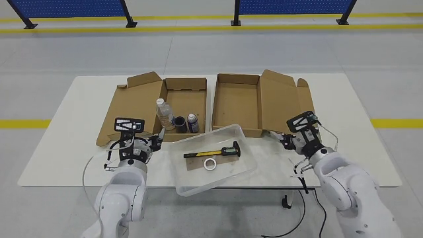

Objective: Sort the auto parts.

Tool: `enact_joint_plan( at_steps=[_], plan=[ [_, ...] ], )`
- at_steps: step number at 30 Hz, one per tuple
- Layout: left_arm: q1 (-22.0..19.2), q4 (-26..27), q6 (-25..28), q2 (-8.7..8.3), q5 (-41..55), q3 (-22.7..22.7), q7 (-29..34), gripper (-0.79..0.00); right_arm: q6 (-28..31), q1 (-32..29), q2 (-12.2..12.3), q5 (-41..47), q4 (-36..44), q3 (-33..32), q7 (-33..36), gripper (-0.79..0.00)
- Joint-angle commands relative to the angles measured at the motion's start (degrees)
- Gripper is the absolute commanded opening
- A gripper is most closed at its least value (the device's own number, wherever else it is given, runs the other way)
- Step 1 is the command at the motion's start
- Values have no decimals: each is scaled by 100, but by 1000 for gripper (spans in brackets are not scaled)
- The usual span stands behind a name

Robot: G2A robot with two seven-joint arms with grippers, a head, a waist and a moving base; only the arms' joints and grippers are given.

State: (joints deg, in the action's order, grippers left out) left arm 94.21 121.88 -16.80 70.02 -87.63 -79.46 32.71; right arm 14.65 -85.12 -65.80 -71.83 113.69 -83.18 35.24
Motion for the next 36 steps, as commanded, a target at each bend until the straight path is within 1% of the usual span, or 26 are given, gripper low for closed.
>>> enact_joint_plan(
  at_steps=[1,5,7,21,23,25,28,31,36],
  plan=[
    [0,0,0,0,0,0,0,0,290,228,4,135,-7,112,420,0],
    [0,0,0,0,0,0,0,0,847,701,20,622,-147,262,1188,0],
    [0,0,0,0,0,0,0,0,1050,902,30,836,-247,263,1381,0],
    [0,0,0,0,0,0,0,0,1050,902,30,836,-247,263,1381,0],
    [0,0,0,0,0,0,0,0,1167,929,32,974,-236,270,1223,0],
    [0,0,0,0,0,0,0,0,1394,1071,41,1156,-356,314,1263,0],
    [0,0,0,0,0,0,0,0,1487,1361,20,1419,-527,631,1499,0],
    [0,0,0,0,0,0,0,0,1314,1739,-40,1711,-787,1134,1892,0],
    [0,0,0,0,0,0,0,0,936,2477,-197,1784,-1323,2196,2689,0]
  ],
)
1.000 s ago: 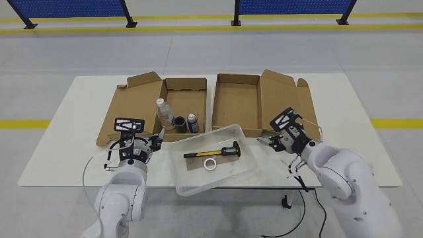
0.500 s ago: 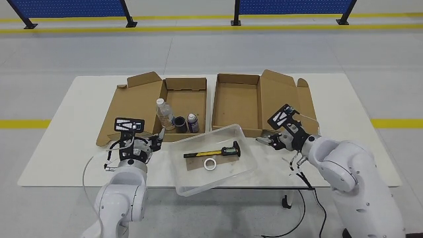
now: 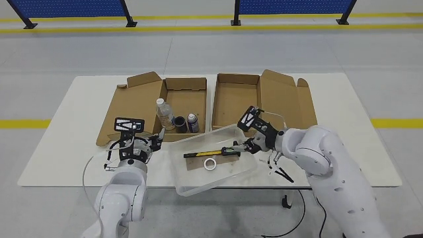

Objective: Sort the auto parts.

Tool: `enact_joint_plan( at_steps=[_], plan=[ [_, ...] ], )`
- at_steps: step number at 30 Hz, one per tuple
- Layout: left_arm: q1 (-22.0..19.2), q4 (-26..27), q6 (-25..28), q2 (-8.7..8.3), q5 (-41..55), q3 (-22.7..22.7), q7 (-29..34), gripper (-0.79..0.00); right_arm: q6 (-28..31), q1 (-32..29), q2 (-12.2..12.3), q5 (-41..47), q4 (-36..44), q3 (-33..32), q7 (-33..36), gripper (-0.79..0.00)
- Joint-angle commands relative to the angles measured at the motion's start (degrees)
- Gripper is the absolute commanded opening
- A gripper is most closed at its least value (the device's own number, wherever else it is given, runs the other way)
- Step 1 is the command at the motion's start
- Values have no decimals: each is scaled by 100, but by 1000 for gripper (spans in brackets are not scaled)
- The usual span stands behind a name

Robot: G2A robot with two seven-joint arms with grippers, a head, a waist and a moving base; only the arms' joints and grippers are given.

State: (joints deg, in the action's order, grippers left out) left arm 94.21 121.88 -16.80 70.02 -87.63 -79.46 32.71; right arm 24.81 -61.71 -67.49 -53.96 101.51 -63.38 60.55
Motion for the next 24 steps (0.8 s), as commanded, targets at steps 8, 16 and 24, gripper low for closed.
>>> enact_joint_plan(
  at_steps=[8,16,24],
  plan=[
    [0,0,0,0,0,0,0,0,-623,978,-355,192,-1115,1489,391,0],
    [0,0,0,0,0,0,0,0,-781,1472,-608,396,-1978,2124,408,0],
    [0,0,0,0,0,0,0,0,-743,1641,-688,479,-2252,2281,462,0]
  ],
)
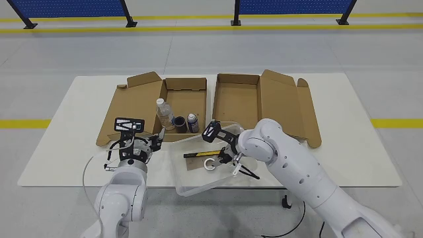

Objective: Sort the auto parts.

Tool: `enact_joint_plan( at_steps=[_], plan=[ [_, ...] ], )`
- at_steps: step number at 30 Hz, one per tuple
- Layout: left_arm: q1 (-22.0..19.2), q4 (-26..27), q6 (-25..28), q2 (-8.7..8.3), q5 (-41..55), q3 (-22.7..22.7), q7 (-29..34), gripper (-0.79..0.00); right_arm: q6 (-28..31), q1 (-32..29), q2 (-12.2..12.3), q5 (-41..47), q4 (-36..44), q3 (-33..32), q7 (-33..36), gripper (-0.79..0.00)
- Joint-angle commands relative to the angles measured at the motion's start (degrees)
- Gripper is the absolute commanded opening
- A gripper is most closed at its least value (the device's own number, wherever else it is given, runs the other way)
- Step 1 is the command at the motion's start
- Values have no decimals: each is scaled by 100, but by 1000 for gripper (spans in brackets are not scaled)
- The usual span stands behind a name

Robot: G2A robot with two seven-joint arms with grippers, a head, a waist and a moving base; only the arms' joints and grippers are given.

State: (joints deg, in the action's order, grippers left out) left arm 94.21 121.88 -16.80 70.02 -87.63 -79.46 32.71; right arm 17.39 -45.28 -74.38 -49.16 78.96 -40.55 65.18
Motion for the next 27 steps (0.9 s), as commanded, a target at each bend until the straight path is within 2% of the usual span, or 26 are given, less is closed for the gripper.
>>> enact_joint_plan(
  at_steps=[1,9,15,27],
  plan=[
    [0,0,0,0,0,0,0,0,-1,-2,1,-2,3,-2,-1,0],
    [0,0,0,0,0,0,0,0,-35,-14,3,-33,-6,-7,-32,0],
    [0,0,0,0,0,0,0,0,-736,-295,35,-143,217,-177,-189,0],
    [0,0,0,0,0,0,0,0,-1511,-549,128,-295,698,-498,587,0]
  ],
)
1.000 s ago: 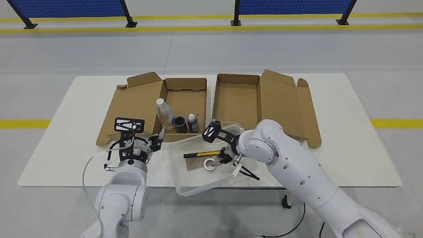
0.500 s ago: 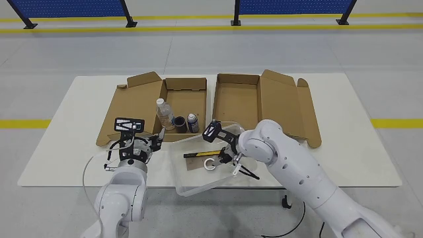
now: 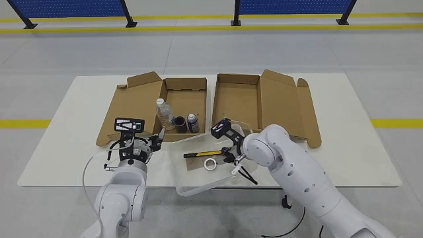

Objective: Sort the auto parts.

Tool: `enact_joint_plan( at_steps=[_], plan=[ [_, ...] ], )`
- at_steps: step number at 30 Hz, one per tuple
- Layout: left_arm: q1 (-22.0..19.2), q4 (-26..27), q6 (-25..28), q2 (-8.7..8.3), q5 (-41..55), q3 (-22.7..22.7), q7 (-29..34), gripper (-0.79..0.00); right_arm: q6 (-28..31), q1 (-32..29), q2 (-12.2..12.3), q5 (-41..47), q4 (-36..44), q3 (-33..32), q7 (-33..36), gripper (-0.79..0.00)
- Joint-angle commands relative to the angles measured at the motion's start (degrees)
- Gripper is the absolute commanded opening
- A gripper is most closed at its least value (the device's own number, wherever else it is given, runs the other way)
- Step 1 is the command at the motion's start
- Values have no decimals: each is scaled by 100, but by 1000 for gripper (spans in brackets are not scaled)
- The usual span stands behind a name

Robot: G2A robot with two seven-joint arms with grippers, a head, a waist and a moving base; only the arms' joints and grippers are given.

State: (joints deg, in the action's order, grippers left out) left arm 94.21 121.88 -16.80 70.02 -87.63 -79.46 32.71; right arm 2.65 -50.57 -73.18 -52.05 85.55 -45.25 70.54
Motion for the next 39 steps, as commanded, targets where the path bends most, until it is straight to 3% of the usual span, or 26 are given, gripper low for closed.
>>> enact_joint_plan(
  at_steps=[1,13,22,26,32,33,39],
  plan=[
    [0,0,0,0,0,0,0,0,-77,-42,19,-34,78,-54,127,0],
    [0,0,0,0,0,0,0,0,-572,-342,119,-257,697,-340,781,0],
    [0,0,0,0,0,0,0,0,-32,15,-10,-255,438,125,818,0],
    [0,0,0,0,0,0,0,0,116,410,-201,-144,-101,578,779,-388],
    [0,0,0,0,0,0,0,0,150,840,-519,87,-836,1149,641,-394],
    [0,0,0,0,0,0,0,0,153,882,-563,121,-945,1216,609,-360],
    [0,0,0,0,0,0,0,0,211,1082,-775,269,-1538,1458,405,-406]
  ],
)
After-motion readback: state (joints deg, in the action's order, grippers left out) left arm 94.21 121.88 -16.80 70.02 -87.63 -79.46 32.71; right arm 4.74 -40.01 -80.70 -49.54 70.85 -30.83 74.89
